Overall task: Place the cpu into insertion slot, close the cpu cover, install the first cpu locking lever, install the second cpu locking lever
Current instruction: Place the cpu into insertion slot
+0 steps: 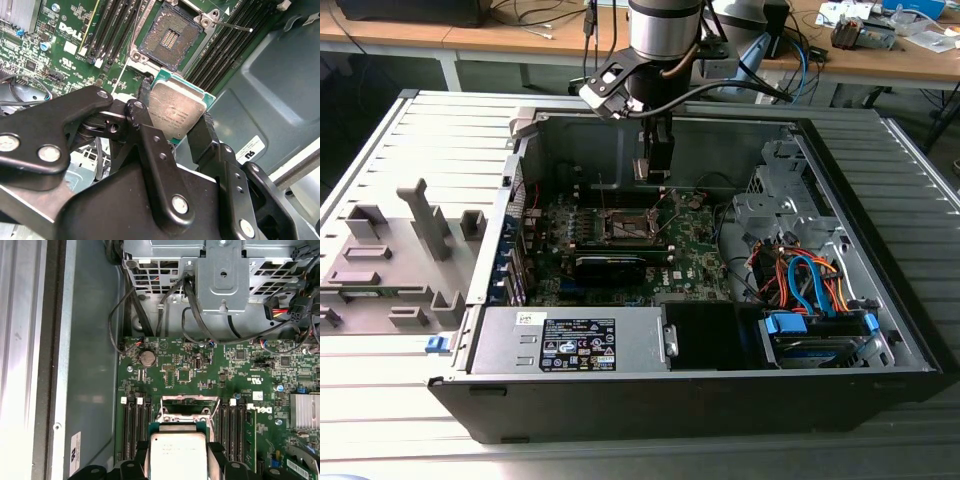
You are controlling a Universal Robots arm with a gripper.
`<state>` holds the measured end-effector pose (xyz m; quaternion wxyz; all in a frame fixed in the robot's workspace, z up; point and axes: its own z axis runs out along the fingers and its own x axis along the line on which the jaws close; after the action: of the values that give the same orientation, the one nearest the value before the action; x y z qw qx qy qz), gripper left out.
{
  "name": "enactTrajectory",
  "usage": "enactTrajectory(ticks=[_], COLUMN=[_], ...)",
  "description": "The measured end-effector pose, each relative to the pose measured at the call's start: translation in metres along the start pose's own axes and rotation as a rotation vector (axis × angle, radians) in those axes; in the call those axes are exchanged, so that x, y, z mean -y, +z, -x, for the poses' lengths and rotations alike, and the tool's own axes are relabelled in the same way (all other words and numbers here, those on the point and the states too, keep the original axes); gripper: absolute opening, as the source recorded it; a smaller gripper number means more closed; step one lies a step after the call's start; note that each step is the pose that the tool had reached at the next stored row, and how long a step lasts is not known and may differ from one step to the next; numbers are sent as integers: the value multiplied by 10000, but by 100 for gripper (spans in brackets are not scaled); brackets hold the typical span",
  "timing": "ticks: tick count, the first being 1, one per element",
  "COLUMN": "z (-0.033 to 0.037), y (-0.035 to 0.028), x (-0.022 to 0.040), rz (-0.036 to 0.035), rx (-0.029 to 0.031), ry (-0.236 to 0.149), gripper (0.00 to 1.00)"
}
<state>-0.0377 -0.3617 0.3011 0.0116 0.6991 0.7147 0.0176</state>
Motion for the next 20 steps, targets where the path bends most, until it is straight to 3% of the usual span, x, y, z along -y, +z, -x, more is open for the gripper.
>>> enactTrajectory(ticks=[20], z=[0], y=[9], x=[12], rz=[2], rx=[9], ry=[219], gripper=[55])
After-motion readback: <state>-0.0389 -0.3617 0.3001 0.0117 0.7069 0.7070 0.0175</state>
